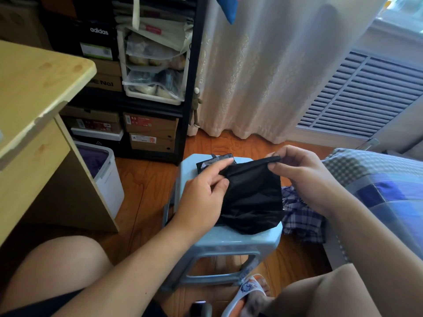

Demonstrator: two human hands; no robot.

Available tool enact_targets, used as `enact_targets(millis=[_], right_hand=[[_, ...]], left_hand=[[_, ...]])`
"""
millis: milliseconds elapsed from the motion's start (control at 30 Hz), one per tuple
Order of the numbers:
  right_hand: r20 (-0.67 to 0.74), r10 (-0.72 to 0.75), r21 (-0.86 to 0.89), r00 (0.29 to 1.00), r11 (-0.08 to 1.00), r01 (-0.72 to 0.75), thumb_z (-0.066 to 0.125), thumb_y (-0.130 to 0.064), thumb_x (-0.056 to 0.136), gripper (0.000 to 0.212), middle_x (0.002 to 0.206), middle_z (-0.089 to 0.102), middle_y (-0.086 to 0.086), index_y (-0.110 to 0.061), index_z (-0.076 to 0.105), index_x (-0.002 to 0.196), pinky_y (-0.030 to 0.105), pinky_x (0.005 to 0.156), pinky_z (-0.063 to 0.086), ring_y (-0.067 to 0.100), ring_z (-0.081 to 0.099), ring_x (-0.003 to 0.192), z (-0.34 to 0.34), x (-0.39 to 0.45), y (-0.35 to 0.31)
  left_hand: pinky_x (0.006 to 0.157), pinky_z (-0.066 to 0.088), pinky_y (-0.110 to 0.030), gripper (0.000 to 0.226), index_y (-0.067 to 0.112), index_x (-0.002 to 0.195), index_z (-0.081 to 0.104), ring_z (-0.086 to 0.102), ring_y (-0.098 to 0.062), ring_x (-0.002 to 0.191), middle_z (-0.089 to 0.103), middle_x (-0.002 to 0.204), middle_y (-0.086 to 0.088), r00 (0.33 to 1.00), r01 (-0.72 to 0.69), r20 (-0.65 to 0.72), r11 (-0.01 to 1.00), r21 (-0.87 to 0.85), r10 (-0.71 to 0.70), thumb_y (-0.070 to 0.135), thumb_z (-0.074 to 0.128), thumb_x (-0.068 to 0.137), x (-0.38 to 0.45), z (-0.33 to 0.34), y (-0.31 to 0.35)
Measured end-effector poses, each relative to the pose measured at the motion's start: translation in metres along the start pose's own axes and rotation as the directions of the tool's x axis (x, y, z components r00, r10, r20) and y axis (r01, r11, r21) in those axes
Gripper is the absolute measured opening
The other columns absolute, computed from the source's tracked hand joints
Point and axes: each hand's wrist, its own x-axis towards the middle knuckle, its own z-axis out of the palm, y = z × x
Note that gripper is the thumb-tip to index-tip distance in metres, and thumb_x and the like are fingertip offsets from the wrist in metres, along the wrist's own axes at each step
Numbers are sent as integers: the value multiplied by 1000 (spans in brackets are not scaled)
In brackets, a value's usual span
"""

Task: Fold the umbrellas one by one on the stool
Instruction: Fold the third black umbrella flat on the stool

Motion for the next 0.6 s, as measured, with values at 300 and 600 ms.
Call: enact_targets(millis=[300, 600], right_hand=[[17, 4, -20, 1000, 1000, -3, 66, 1, 94, 17, 94, 73, 17, -11, 68, 82, 41, 87, 53, 28, 72, 91, 1, -2, -4], [54, -33, -73, 998, 997, 37, 68, -19, 92, 12, 97, 76, 12, -10, 72, 99, 31, 83, 58, 25, 73, 91, -1, -7, -9]], left_hand=[[91, 53, -35, 76, 52, 156, 14, 64, -16, 104, 68, 105, 4, 947, -300, 229, 872, 387, 224, 34, 62, 100, 3, -8, -2], [72, 56, -34, 57, 40, 145, 37, 67, -19, 74, 62, 93, 9, 981, -194, 49, 960, 203, 188, 19, 62, 99, 11, -10, -3]])
